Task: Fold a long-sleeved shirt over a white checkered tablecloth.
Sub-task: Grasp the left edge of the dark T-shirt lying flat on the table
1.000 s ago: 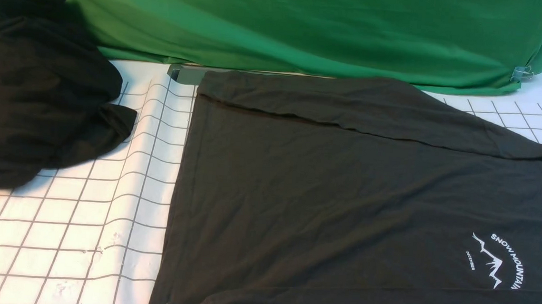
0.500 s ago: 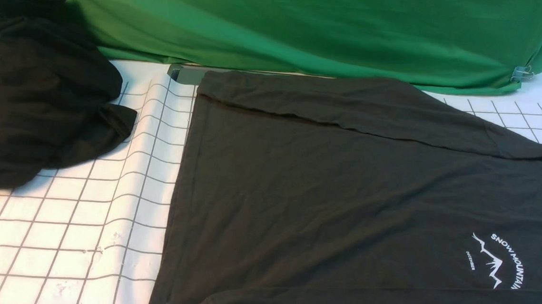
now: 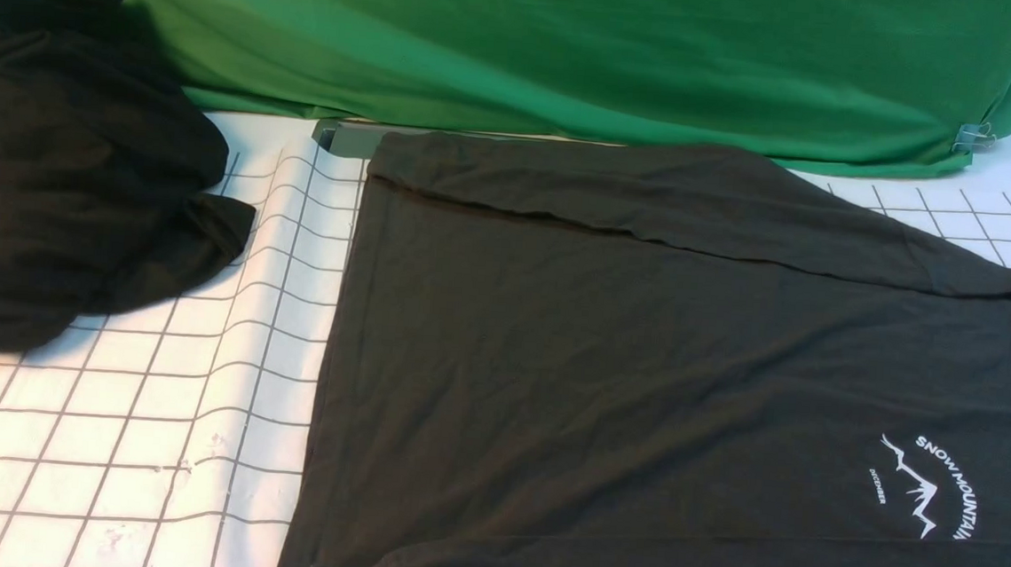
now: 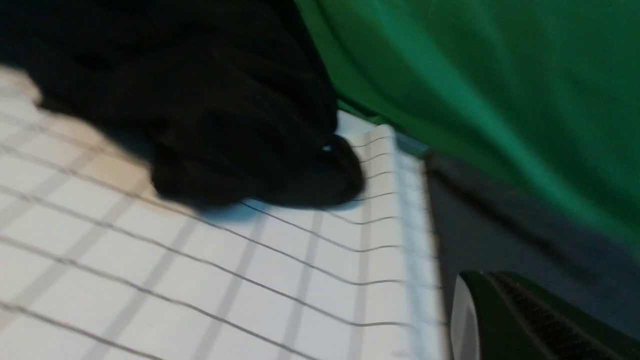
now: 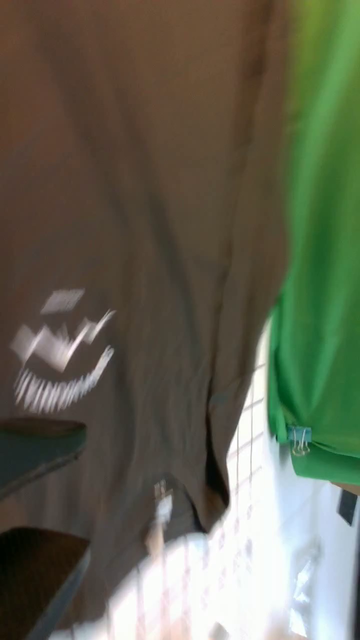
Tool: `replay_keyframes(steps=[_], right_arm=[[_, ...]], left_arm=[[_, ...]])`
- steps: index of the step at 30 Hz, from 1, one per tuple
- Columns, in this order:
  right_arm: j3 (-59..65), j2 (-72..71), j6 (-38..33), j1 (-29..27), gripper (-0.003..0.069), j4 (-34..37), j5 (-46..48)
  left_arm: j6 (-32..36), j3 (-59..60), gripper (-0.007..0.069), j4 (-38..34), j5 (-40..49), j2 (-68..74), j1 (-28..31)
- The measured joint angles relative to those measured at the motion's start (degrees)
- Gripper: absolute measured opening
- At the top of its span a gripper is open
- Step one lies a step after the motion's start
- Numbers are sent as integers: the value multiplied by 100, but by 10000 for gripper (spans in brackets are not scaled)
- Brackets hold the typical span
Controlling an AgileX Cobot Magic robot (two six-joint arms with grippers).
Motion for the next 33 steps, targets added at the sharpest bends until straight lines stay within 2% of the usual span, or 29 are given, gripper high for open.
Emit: replay_keyframes(steps=[2, 3, 4, 5, 8, 14, 17, 19, 22, 23, 25, 26, 27, 29, 30, 33], right_arm=[[0, 0, 909, 0, 241, 530, -194], [0, 0, 1741, 0, 241, 754, -305], [0, 0, 1844, 0, 241, 806, -314], [0, 0, 2453, 0, 241, 950, -362], [0, 0, 2853, 0, 241, 1035, -390], [0, 0, 2998, 0, 241, 1072, -419], [0, 0, 3021, 0, 241, 1080, -528], [0, 0, 2974, 0, 241, 1085, -942], [-65, 0, 2573, 0, 237, 1085, -1618], [-304, -2, 2070, 0, 222, 1085, -1952], [-598, -7, 1598, 0, 201, 1085, -2032], [-1212, 94, 668, 0, 143, 1085, -1851], [-1348, 116, 461, 0, 129, 1085, -1765], [-2132, 461, -723, 0, 53, 1085, -1113], [-2563, 724, -1404, 0, 26, 1085, -515], [-3506, 1524, -2692, 0, 11, 1085, 863]], left_arm=[[-616, 0, 3, -1402, 0, 0, 0], [-979, 0, 3, -2160, 8, 0, 0], [-1017, 0, 3, -2263, 8, 0, 0], [-1190, 0, 3, -2802, 13, 0, 0], [-1320, 0, 3, -2959, -4, 0, 0], [-1356, 0, 3, -2560, -58, 0, 0], [-1356, 0, 3, -2690, -183, 0, 0], [-1297, -26, 3, -2963, -299, 0, 0], [-1075, -379, 3, -2972, -298, -6, 0], [-747, -881, 3, -2720, -304, -11, 0], [-501, -1325, 3, -2414, -304, 28, 0], [-252, -2133, 3, -1853, -200, 334, 0], [-218, -2302, 3, -1754, -138, 430, 0], [77, -3202, 3, -1379, 492, 1140, 0], [307, -3636, 3, -1354, 1084, 1633, 0], [1306, -4331, 3, -1707, 2747, 2948, 0]])
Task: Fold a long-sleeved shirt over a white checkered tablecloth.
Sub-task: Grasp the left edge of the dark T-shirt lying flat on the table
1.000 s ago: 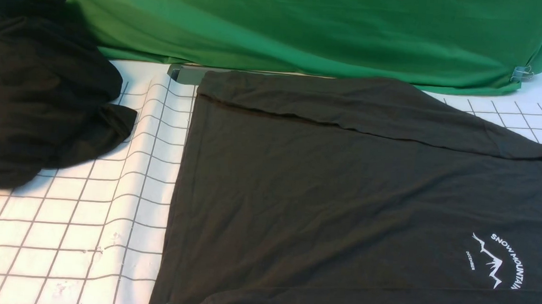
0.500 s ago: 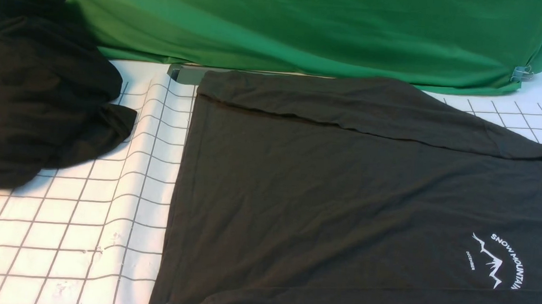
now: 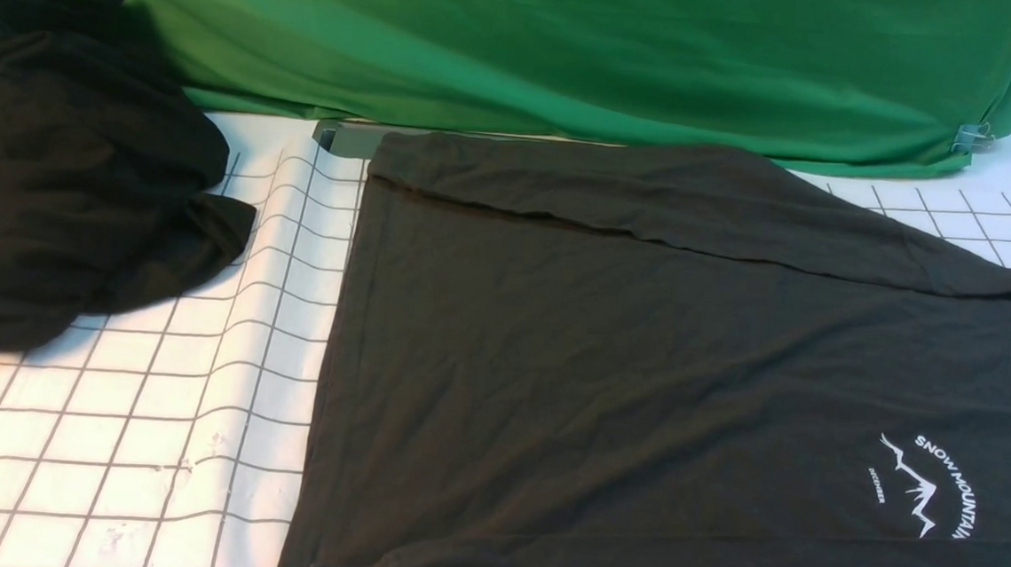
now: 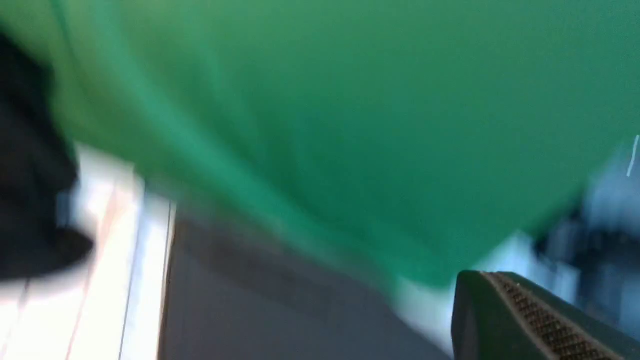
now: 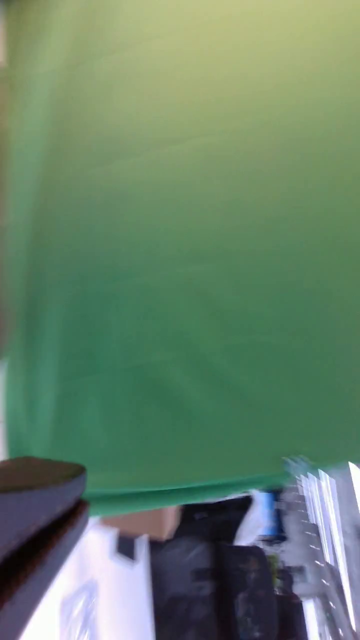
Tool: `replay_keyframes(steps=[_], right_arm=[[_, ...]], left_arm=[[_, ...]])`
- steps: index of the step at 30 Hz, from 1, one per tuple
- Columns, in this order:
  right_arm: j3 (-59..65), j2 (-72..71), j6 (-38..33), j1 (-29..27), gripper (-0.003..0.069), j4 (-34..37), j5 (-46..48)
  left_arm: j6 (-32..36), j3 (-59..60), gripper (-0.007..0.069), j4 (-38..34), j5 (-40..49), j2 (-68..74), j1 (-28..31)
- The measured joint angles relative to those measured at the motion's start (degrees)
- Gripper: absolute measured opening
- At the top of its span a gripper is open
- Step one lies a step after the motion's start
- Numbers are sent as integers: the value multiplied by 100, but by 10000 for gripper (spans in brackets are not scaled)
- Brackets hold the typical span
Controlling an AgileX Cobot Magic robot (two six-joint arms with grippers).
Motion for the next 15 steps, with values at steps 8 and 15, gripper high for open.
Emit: replay_keyframes(steps=[8, 15], right_arm=[[-1126, 1934, -778, 0, 7, -158, 2978], [-1126, 3048, -940, 0, 16, -297, 4245]], left_arm=[[2253, -183, 3, -855, 2556, 3571, -202], [2018, -196, 11, -209, 2082, 5047, -1983]])
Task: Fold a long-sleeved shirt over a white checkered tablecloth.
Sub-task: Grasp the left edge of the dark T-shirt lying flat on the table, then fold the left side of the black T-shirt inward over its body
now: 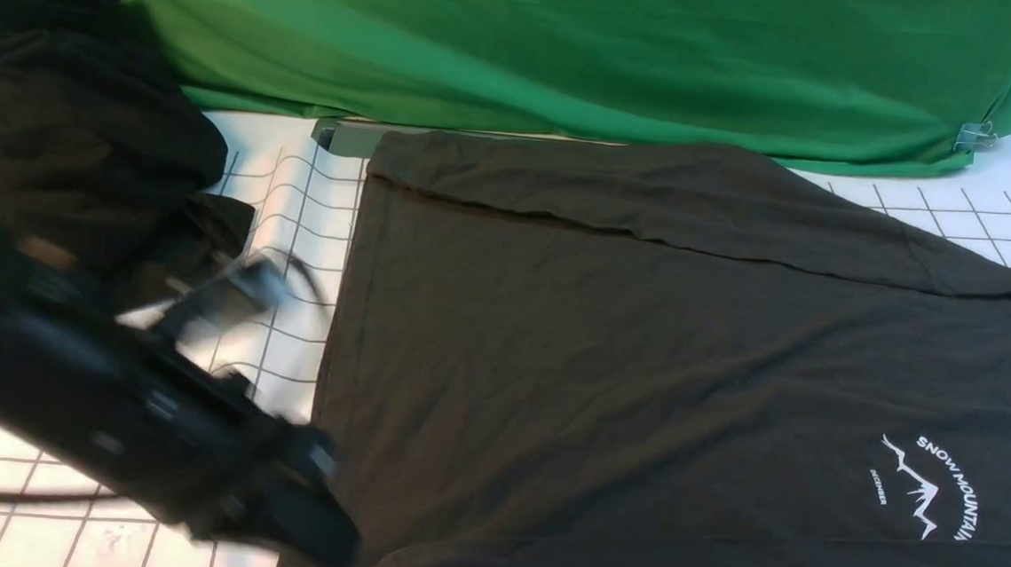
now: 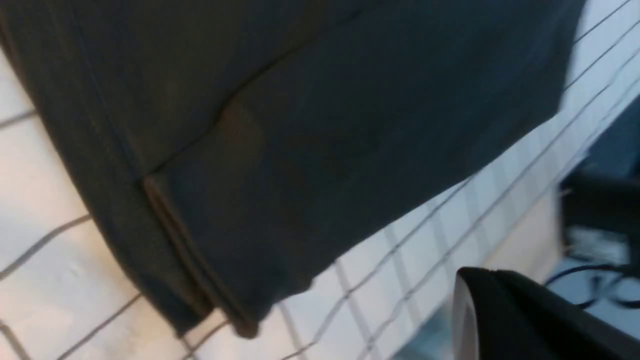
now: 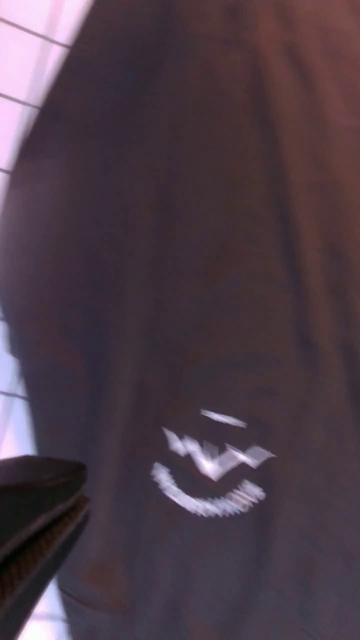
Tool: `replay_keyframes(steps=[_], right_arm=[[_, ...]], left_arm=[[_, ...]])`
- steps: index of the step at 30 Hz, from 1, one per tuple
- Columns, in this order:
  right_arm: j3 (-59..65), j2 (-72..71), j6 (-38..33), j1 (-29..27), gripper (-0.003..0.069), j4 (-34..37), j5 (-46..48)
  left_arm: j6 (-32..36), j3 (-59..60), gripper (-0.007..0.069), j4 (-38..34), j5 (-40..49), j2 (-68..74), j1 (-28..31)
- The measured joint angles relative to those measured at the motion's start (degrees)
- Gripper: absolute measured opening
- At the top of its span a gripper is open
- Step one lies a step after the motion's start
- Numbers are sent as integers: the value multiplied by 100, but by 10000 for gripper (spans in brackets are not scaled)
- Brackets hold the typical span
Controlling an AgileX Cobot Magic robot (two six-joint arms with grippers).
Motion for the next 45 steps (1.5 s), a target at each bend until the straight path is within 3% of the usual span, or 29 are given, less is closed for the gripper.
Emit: replay_keyframes(steps=[2, 6, 16, 21, 29, 35, 40, 45], right_arm=[[0, 90, 0, 0, 23, 0, 0], [0, 110, 21, 0, 36, 0, 0], [22, 110, 43, 0, 50, 6, -53], [131, 110, 43, 0, 50, 11, -91], [174, 110, 43, 0, 60, 16, -135], [174, 110, 43, 0, 69, 16, -142], [174, 110, 43, 0, 74, 16, -153], [174, 110, 43, 0, 83, 16, -155]], left_arm=[[-655, 0, 29, 725, -472, 237, -466], [-1614, 0, 79, 1650, -916, 538, -872], [-2016, -15, 269, 1952, -1813, 1126, -928], [-2016, -15, 296, 1916, -1966, 1293, -928], [-2016, -22, 221, 1863, -1960, 1321, -928], [-1982, -22, 21, 1665, -1784, 1321, -928], [-1975, -180, 15, 1584, -1502, 1139, -921], [-2046, -1157, 15, 1497, -1167, 674, -776]])
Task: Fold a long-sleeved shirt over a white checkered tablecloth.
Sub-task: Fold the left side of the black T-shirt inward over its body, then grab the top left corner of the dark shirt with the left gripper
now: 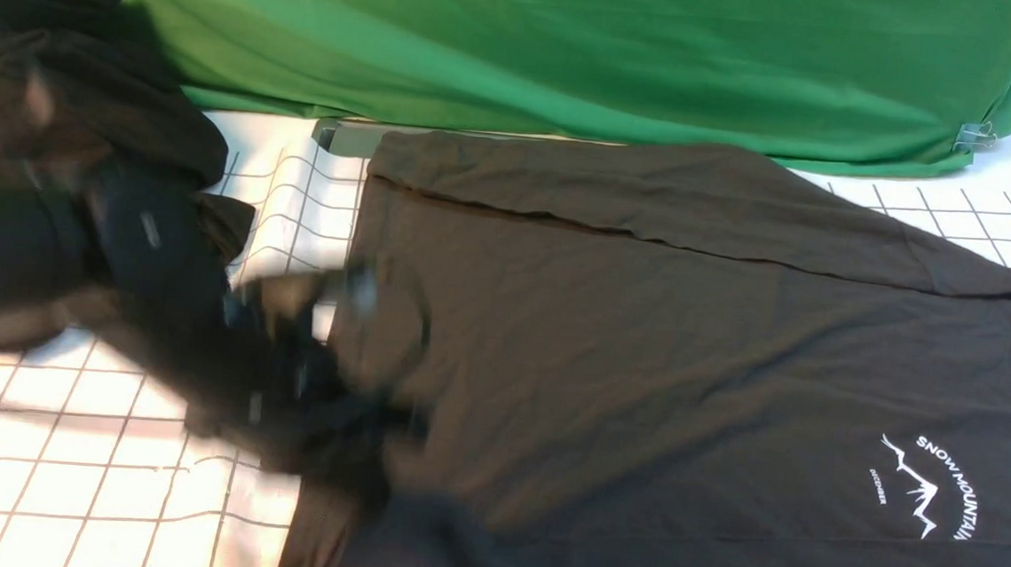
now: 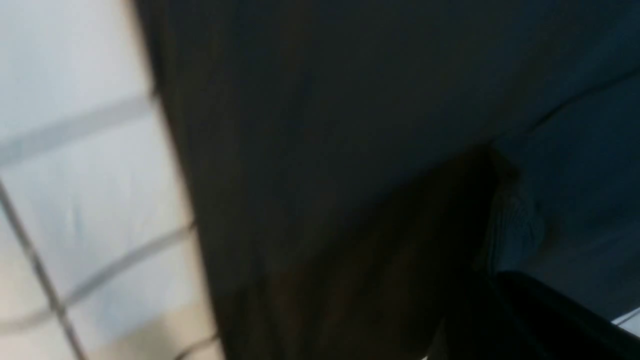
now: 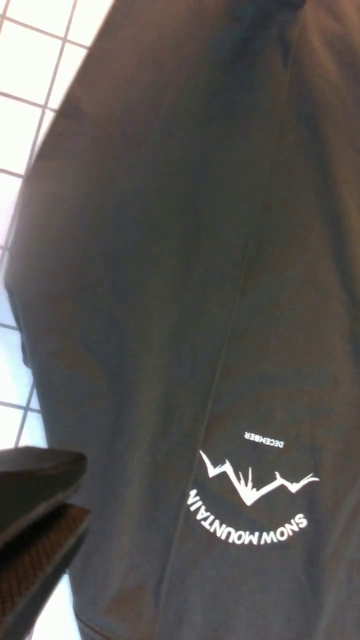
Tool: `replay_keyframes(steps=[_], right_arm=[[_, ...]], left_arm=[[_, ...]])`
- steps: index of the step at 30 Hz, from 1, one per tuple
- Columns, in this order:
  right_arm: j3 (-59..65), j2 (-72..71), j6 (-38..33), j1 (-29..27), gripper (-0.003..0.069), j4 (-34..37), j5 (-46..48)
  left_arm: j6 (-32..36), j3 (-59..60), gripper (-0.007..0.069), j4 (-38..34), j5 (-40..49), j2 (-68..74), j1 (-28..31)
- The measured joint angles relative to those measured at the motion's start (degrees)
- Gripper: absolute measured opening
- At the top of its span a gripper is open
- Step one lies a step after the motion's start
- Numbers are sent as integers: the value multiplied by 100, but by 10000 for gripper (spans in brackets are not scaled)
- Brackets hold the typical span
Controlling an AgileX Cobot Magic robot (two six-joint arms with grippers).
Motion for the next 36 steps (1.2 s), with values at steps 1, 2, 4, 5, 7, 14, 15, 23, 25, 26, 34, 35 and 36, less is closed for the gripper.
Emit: replay_keyframes(steps=[1, 2, 4, 5, 7, 14, 15, 23, 25, 26, 34, 35, 36], right_arm=[[0, 0, 0, 0, 83, 0, 8], [0, 0, 0, 0, 85, 0, 42], [0, 0, 0, 0, 85, 0, 89], [0, 0, 19, 0, 86, 0, 116], [0, 0, 82, 0, 90, 0, 136], [0, 0, 187, 0, 110, 0, 152], [0, 0, 187, 0, 111, 0, 147], [0, 0, 190, 0, 124, 0, 129], [0, 0, 190, 0, 124, 0, 129], [0, 0, 190, 0, 124, 0, 129], [0, 0, 190, 0, 141, 0, 129], [0, 0, 194, 0, 143, 0, 129], [0, 0, 194, 0, 144, 0, 129]], left_arm=[[-34, -312, 15, 5, 57, -46, 71], [-90, -804, 15, 14, 145, -51, 186], [-138, -1246, 15, 26, 195, 46, 355], [-153, -1455, 15, 21, 190, 125, 433], [-180, -1840, 15, 15, 162, 312, 558], [-246, -3165, 15, -30, 75, 1908, 1116], [-246, -3250, 15, -37, -4, 2083, 1144], [-630, -4000, 111, 116, -536, 3354, 1192], [-744, -4253, 167, 113, -554, 3551, 1221], [-790, -4426, 199, 100, -564, 3644, 1236], [-1441, -5473, 360, -391, -616, 4260, 1451], [-1514, -5514, 365, -511, -645, 4357, 1469], [-1533, -5522, 366, -546, -674, 4391, 1471]])
